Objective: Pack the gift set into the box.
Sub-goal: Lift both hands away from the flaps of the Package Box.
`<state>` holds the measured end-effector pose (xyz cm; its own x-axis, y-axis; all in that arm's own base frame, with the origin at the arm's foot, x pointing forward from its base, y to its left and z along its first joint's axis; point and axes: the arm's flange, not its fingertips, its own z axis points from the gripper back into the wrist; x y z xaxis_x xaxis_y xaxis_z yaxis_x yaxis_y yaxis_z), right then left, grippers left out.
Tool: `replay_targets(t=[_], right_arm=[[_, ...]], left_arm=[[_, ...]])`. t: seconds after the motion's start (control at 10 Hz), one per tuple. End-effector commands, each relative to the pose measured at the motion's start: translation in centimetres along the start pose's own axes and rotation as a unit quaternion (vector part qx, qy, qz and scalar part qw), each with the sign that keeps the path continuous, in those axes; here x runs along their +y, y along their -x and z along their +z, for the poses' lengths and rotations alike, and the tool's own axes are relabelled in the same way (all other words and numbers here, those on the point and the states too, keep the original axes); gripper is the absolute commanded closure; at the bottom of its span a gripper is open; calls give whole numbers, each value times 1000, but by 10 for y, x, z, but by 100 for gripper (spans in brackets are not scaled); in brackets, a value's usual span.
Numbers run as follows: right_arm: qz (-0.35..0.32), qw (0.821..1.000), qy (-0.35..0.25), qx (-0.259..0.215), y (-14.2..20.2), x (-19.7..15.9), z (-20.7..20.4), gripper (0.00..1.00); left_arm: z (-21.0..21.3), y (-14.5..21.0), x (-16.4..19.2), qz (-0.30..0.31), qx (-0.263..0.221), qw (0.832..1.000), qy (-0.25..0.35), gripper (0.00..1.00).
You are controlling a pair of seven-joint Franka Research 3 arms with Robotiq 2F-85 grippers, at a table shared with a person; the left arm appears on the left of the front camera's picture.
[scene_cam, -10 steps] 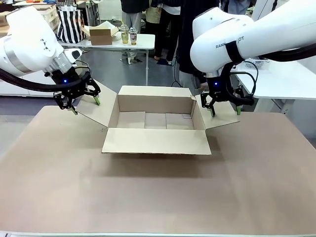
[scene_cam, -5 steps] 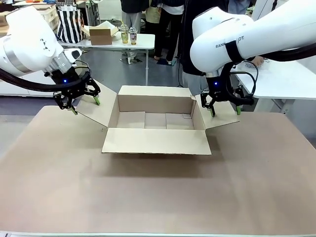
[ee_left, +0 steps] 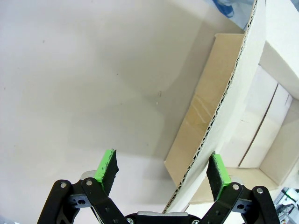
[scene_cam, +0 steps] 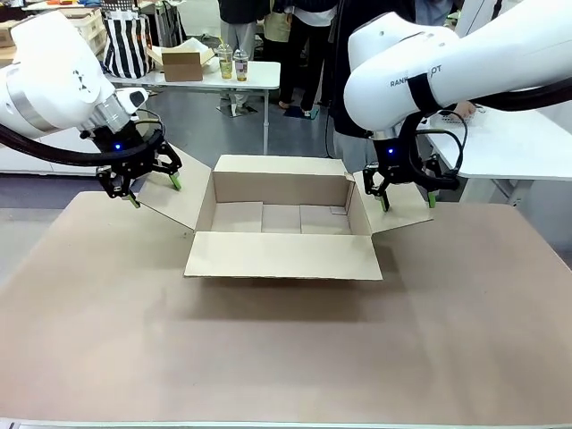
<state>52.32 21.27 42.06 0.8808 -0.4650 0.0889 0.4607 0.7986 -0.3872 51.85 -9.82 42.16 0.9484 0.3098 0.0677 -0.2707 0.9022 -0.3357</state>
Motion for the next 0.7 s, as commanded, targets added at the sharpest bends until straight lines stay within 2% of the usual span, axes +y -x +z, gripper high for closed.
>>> replay_targets(t=[0.0,0.6], right_arm=[[1,1000,10,-7,-5,0,4,0],[1,1000,10,-7,-5,0,4,0]], left_arm=[[3,0,0,5,2,1000,-7,0],[3,0,0,5,2,1000,-7,0]])
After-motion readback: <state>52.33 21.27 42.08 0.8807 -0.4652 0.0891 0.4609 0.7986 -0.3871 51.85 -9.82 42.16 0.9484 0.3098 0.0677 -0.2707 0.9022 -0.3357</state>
